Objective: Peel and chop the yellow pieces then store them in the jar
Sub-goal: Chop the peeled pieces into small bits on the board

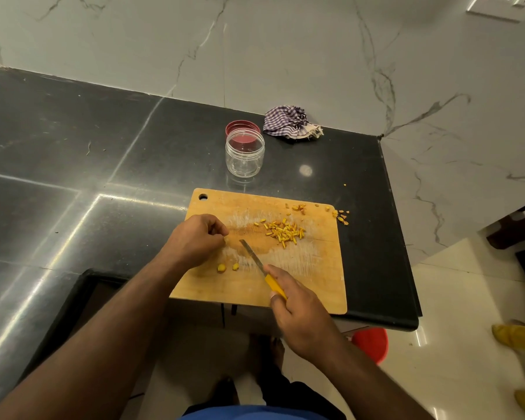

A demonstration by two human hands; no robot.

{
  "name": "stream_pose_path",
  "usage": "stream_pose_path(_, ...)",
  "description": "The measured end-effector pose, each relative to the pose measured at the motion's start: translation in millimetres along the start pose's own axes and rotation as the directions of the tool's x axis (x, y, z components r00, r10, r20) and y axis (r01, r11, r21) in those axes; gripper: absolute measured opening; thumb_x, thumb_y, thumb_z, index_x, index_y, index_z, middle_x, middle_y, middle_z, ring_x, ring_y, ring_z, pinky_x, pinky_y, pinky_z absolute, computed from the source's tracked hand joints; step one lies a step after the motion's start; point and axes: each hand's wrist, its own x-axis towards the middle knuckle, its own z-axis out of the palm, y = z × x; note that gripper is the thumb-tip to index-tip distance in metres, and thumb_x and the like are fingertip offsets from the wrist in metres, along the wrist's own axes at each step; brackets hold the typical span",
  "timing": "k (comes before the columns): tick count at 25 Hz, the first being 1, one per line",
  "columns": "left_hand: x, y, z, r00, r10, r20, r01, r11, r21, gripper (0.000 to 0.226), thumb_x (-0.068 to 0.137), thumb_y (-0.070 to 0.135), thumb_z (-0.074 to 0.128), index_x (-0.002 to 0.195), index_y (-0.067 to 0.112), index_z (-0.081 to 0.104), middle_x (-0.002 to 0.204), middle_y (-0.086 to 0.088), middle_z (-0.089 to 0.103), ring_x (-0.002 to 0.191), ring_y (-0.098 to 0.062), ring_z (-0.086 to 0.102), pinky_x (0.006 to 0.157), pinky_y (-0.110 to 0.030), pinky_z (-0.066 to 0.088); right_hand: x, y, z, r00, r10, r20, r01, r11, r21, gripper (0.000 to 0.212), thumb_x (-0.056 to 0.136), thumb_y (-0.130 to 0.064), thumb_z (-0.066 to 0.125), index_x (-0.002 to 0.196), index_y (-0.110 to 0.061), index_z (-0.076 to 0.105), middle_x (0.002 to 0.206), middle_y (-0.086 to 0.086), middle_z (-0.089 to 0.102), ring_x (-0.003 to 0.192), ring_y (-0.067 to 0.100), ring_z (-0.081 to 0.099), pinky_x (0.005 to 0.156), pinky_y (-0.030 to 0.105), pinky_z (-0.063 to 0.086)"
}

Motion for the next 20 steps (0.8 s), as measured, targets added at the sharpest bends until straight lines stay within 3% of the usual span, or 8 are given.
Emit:
stream_pose_path(8,-4,-11,-4,1.0,-0.024,-0.011,0.025,0.997,0.067,0.008,0.093,0.017,0.065,0.099,0.02,0.068,0.082,0.008,0.055,0.073,-0.007,0.05,0.055,-0.02,0.037,13,-21,14,0.997,-0.055,0.062,0.058,0.997,-0.047,0.05,0.104,-0.024,0.039,0.152,-0.033,0.029,0.149,-0.008,0.042,0.129,0.006,0.042,0.1,0.016,0.034)
stream_pose_path(12,-7,-16,-8,0.999,-0.035,-0.01,0.036,0.995,0.096,0.006,0.094,0.018,0.062,0.096,0.022,0.067,0.084,0.007,0.057,0.074,-0.008,0.052,0.055,-0.02,0.037,14,-19,18,0.996,-0.063,0.067,0.07,0.992,-0.101,0.051,0.103,-0.023,0.039,0.152,-0.033,0.028,0.149,-0.006,0.042,0.133,0.008,0.04,0.108,0.024,0.036)
stream_pose_path(16,-5,-22,-12,0.998,-0.059,0.019,0.058,0.996,0.071,0.012,0.094,0.027,0.061,0.098,0.019,0.07,0.094,0.003,0.065,0.084,-0.011,0.059,0.06,-0.023,0.042,9,-16,16,0.997,-0.067,0.041,0.072,0.991,-0.116,0.051,0.103,-0.024,0.038,0.152,-0.034,0.027,0.147,-0.007,0.043,0.129,0.005,0.042,0.107,0.022,0.037)
stream_pose_path(20,-3,-18,-9,0.995,-0.05,0.087,0.043,0.996,0.08,0.013,0.095,0.029,0.06,0.099,0.023,0.071,0.093,0.006,0.064,0.08,-0.01,0.058,0.059,-0.023,0.042,3,-11,4,0.998,-0.061,-0.02,0.059,0.994,-0.087,0.051,0.103,-0.022,0.04,0.152,-0.03,0.03,0.149,-0.008,0.042,0.131,0.0,0.039,0.108,0.016,0.032)
